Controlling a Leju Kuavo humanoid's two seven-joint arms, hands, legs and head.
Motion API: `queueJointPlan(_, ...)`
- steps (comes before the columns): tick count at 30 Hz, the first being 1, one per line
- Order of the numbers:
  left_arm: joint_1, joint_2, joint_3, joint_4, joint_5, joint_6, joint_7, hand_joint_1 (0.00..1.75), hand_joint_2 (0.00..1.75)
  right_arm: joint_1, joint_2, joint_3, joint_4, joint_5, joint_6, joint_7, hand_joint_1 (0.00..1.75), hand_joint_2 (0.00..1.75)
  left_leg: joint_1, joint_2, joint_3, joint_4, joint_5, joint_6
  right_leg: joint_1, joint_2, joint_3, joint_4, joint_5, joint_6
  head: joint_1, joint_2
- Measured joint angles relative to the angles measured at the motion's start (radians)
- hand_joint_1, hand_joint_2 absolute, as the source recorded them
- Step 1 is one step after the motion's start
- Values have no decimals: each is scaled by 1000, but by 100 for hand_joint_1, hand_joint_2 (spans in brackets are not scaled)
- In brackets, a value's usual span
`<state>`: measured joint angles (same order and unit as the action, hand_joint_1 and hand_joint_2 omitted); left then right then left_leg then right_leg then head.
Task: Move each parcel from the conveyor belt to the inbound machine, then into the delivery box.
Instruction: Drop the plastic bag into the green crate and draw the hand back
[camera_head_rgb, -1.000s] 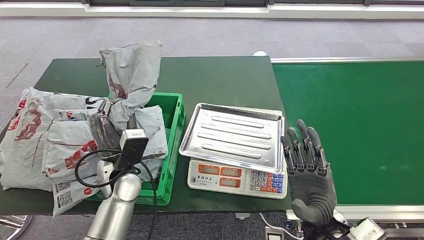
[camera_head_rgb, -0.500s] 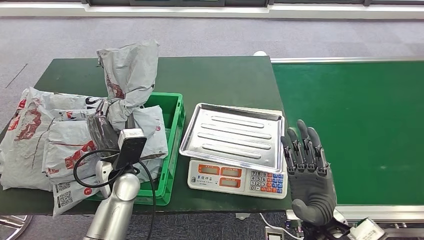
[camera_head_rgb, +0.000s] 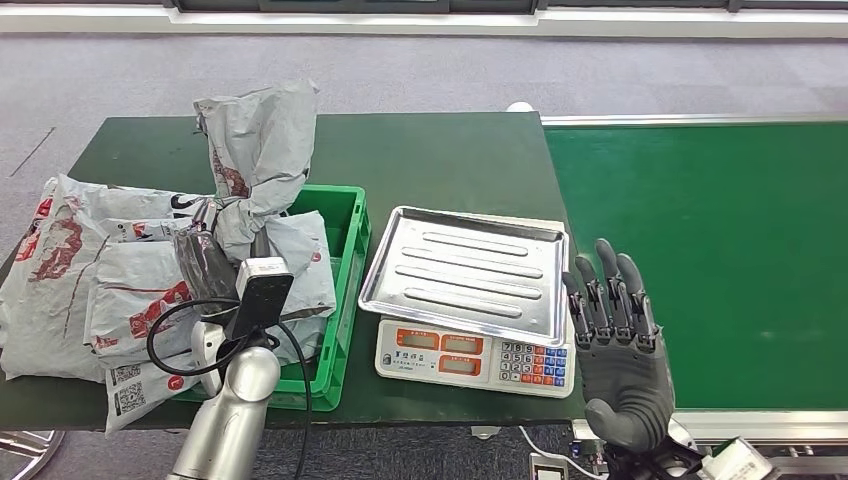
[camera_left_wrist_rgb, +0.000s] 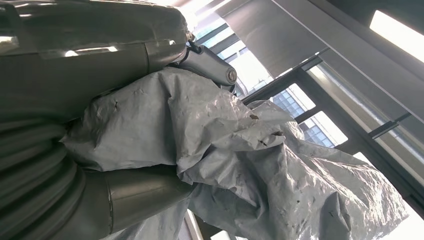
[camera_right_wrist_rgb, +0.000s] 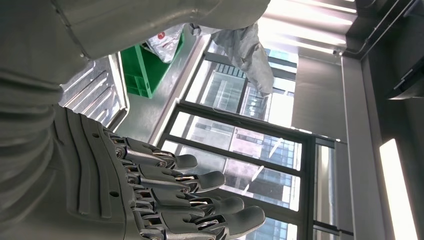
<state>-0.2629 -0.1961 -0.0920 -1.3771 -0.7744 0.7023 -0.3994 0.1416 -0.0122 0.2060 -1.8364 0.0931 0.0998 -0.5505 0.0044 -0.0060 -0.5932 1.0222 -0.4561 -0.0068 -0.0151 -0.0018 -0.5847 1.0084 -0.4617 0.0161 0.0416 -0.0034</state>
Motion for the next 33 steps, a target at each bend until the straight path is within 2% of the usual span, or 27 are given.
queueJointPlan(33,0,0,0,0,0,0,0,175,175,0,0,0,0,0,0,0,0,175,0,0,0,0,0,0,0,0,0,0,0,0,0,0)
